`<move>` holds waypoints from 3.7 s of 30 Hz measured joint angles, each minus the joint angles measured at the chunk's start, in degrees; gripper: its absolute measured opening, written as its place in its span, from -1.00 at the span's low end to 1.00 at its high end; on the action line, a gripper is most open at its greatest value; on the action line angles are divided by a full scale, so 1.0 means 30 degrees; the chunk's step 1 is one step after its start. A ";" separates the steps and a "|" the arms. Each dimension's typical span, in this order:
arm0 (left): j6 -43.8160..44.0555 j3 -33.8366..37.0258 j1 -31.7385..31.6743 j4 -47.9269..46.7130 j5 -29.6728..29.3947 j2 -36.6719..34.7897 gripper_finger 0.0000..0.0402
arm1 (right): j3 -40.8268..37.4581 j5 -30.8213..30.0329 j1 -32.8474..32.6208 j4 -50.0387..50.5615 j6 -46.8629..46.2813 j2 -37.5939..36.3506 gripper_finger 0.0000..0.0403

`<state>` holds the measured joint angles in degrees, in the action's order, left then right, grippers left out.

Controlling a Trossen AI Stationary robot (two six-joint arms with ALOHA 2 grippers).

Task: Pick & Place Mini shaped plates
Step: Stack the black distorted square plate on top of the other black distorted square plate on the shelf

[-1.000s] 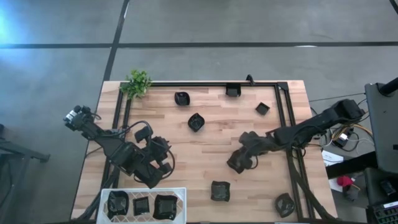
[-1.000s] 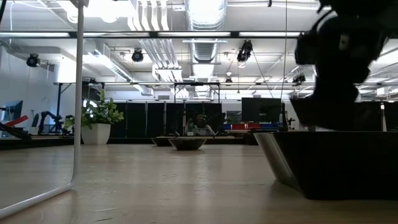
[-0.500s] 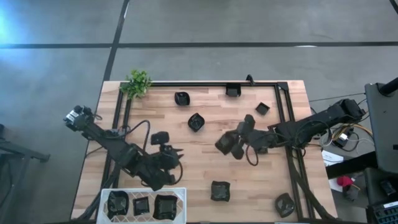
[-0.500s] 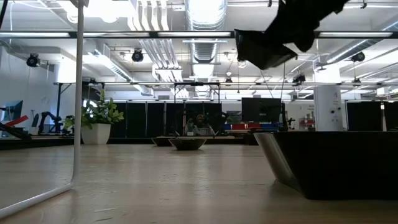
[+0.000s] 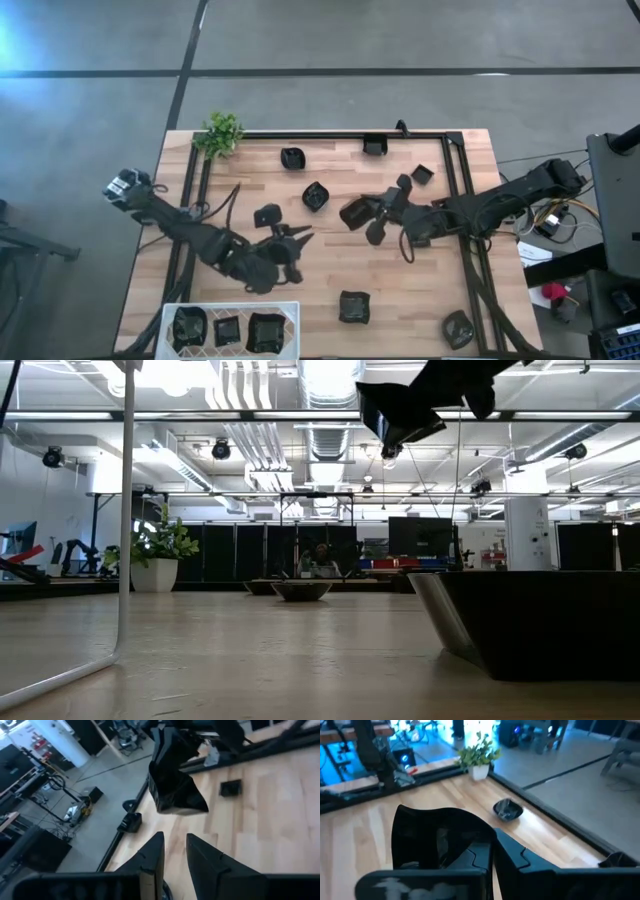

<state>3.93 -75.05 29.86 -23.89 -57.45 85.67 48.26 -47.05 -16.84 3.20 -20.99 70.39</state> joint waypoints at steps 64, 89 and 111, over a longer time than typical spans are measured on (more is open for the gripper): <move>-0.4634 0.1684 -0.3318 0.5788 -0.0517 0.0160 -0.68 | 0.4406 -0.0347 0.0678 -0.3168 0.5244 0.4722 -0.95; -0.4256 0.1677 -0.3662 0.5788 -0.0510 0.0160 -1.00 | 0.4413 -0.0132 0.0678 -0.3156 0.5480 0.4671 -0.83; 0.0867 0.1662 -0.3272 0.0269 0.1358 -0.2562 -1.00 | 0.4443 -0.0092 -0.2812 -0.1852 0.6234 0.2147 -0.12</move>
<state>6.53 -70.06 20.04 -23.08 -53.38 77.98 61.59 -47.33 -25.28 -2.36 -2.28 76.83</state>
